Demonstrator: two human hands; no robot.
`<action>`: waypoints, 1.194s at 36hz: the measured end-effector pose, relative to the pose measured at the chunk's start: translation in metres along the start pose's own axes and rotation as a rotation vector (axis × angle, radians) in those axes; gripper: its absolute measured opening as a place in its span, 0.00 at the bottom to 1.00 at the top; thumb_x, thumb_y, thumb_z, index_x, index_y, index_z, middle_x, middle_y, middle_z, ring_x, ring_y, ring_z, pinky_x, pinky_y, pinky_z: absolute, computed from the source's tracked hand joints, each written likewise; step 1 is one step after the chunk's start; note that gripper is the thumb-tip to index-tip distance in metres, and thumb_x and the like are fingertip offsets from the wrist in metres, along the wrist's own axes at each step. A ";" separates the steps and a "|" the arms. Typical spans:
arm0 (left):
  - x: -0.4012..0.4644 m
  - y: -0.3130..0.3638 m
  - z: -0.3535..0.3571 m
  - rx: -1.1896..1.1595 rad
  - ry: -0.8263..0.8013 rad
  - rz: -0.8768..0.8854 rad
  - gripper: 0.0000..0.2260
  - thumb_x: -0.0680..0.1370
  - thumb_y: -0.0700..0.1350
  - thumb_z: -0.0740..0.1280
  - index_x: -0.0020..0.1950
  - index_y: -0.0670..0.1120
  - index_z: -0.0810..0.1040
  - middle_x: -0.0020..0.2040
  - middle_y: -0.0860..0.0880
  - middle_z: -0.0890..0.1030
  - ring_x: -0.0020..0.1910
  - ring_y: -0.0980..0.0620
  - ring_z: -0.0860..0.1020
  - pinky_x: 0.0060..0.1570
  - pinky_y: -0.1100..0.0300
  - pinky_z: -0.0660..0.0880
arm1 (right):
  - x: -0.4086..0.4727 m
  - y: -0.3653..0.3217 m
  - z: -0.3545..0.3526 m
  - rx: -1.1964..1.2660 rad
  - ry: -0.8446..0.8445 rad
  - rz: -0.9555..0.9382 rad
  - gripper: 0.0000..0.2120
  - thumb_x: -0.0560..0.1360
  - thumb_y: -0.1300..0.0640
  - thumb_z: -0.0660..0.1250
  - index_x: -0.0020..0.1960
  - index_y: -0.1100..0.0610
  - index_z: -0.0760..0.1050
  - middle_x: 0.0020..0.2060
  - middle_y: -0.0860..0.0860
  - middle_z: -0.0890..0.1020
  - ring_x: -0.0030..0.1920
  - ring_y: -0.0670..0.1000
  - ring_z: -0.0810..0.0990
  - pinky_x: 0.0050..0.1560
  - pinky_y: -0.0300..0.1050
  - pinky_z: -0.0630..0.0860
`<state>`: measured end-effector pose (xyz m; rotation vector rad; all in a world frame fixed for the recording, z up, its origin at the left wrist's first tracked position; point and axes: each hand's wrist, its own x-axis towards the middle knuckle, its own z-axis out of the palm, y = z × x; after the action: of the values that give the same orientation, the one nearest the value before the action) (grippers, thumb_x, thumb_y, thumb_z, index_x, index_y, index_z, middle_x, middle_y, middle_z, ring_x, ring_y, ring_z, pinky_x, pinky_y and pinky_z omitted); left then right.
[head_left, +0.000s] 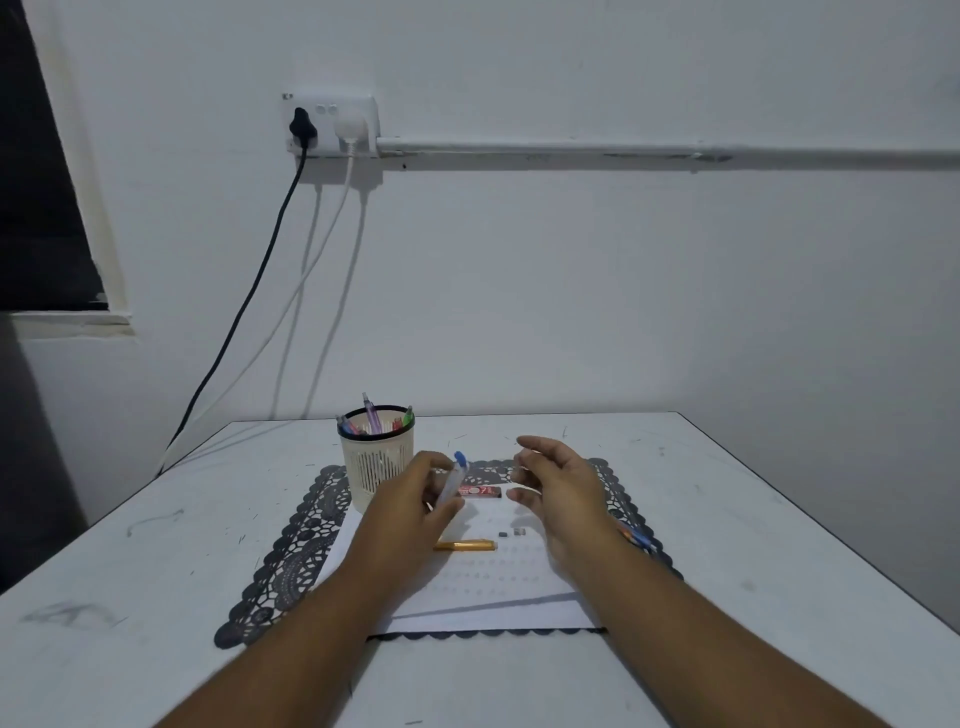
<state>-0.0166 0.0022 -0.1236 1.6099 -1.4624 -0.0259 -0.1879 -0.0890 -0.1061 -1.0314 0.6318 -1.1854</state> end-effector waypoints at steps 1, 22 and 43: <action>0.000 -0.001 0.000 -0.005 0.017 -0.012 0.17 0.77 0.46 0.75 0.61 0.58 0.75 0.44 0.58 0.82 0.43 0.61 0.79 0.42 0.60 0.76 | 0.001 -0.001 -0.002 0.006 0.013 0.013 0.08 0.82 0.67 0.66 0.57 0.61 0.82 0.41 0.56 0.82 0.37 0.48 0.81 0.37 0.43 0.81; 0.004 -0.005 0.001 0.110 0.106 -0.027 0.18 0.80 0.45 0.70 0.69 0.58 0.75 0.37 0.53 0.80 0.38 0.58 0.78 0.39 0.58 0.75 | 0.016 0.006 -0.023 -0.064 0.062 0.116 0.08 0.81 0.68 0.67 0.55 0.61 0.83 0.43 0.57 0.83 0.39 0.54 0.84 0.46 0.50 0.84; 0.055 -0.003 0.018 0.516 -0.144 0.023 0.11 0.81 0.40 0.63 0.55 0.50 0.84 0.50 0.52 0.85 0.49 0.52 0.79 0.47 0.57 0.76 | 0.020 0.001 -0.028 -0.058 0.073 0.096 0.07 0.79 0.69 0.67 0.56 0.63 0.80 0.41 0.59 0.83 0.38 0.55 0.83 0.47 0.51 0.85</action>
<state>-0.0084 -0.0519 -0.1059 2.0347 -1.6899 0.2742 -0.2053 -0.1164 -0.1165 -0.9992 0.7684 -1.1299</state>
